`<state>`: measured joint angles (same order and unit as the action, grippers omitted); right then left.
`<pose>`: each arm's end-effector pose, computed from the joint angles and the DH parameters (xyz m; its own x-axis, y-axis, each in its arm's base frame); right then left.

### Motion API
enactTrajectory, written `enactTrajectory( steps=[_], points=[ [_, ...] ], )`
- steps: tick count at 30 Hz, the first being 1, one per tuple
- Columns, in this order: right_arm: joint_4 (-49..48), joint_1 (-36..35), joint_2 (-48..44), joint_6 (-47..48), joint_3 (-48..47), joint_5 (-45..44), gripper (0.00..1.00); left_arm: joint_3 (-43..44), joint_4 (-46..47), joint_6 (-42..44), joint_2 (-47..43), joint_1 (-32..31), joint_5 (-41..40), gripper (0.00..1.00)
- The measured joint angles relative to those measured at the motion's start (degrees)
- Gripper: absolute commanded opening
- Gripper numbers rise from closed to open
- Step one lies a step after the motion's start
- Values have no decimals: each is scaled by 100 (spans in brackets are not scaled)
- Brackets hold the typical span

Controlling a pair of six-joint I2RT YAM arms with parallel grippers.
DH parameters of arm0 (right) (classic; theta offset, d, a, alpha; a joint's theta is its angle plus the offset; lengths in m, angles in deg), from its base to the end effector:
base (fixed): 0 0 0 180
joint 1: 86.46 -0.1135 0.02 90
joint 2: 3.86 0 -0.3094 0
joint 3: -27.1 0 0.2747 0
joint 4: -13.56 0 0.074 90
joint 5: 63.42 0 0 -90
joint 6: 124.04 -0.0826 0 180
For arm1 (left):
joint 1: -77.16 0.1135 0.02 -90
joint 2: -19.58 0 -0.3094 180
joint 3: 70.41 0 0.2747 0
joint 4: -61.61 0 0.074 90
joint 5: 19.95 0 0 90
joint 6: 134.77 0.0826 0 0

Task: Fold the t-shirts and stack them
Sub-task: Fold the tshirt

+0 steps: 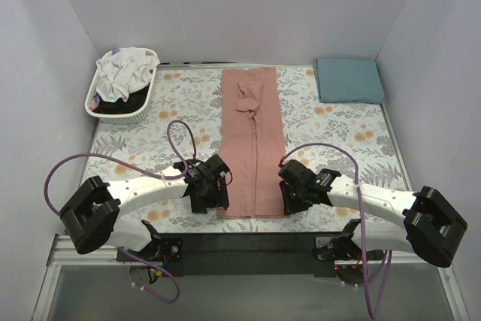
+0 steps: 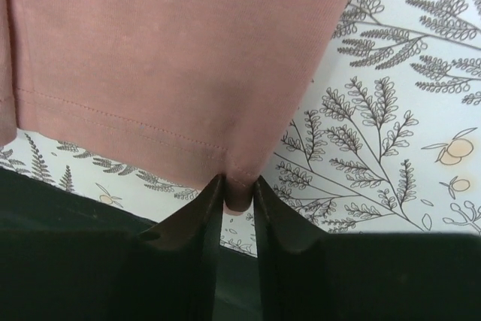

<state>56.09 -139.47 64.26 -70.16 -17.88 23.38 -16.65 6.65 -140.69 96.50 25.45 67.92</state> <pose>0.1371 0.1744 0.1501 -0.9048 -0.2230 -0.3628 -0.3099 0.9291 0.2018 0.1479 -0.1824 0.1536 -0.7129 -0.7011 -0.0149 -0.6835 0.6995 -0.2085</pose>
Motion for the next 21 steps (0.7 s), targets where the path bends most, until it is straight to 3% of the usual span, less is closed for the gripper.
enactTrajectory(
  steps=[4,5,11,17,21],
  points=[
    [-7,-4,7,-57,33,74,8,94,-31,-17,179,-90,-33,61],
    [-7,-4,7,-66,33,79,5,109,-35,-15,221,-105,-42,56],
    [-4,-7,7,-74,33,76,3,190,-98,-28,459,-179,-72,40],
    [-7,-17,0,-74,37,59,3,293,-155,-42,623,-289,-72,33],
    [-22,-22,-4,-74,46,59,3,332,-201,-61,713,-354,-57,16]
  ],
)
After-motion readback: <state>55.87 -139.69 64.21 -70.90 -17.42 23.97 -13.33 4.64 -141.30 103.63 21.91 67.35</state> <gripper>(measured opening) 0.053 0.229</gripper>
